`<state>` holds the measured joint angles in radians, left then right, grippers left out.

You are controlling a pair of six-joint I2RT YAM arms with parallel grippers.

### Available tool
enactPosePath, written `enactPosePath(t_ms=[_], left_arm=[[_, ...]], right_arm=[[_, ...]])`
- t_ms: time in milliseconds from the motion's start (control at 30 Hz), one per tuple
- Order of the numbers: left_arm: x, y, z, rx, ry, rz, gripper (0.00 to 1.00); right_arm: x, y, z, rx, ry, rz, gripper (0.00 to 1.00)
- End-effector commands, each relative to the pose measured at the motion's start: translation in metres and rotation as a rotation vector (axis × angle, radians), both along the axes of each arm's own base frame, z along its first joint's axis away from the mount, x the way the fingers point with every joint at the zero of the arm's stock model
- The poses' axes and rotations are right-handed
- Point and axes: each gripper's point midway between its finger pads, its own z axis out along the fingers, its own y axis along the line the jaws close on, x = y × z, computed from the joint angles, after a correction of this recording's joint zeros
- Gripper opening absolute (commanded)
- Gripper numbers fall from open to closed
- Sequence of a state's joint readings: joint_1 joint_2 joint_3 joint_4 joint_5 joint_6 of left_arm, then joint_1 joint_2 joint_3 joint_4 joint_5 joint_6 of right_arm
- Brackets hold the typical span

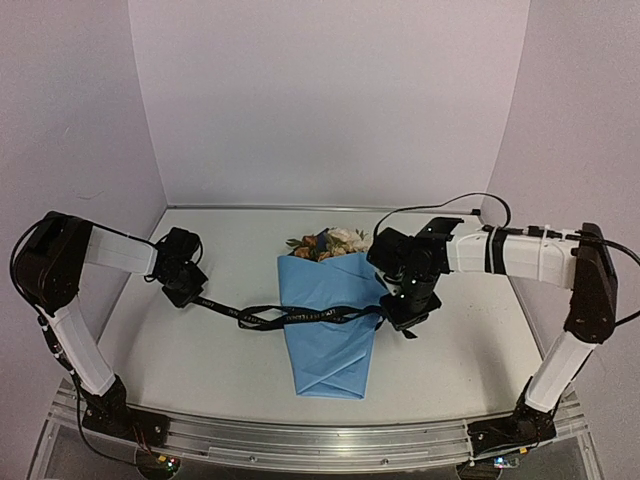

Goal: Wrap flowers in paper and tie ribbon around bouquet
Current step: Adjust the ribbon on the folded bouquet.

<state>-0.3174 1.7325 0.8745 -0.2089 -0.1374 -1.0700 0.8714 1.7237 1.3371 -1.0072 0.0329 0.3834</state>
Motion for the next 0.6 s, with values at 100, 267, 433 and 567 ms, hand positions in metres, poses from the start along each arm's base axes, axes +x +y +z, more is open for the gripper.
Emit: enactPosePath(t_ms=[100,267,433,567], left_arm=[[0.010,0.022,0.027,0.072,-0.088,0.000,0.00],[0.006,0.047,0.031,0.121,-0.087,0.030,0.00],[0.006,0.074,0.037,0.162,-0.087,0.060,0.00],[0.016,0.075,0.046,0.111,-0.118,0.041,0.00]], right_arm=[[0.051,-0.096,-0.009,-0.259,-0.126,-0.175,0.00],[0.063,-0.145,-0.012,-0.381,-0.180,-0.298,0.00],[0.057,-0.193,-0.017,-0.448,-0.170,-0.430,0.00],[0.045,-0.208,-0.021,-0.417,-0.129,-0.496,0.00]])
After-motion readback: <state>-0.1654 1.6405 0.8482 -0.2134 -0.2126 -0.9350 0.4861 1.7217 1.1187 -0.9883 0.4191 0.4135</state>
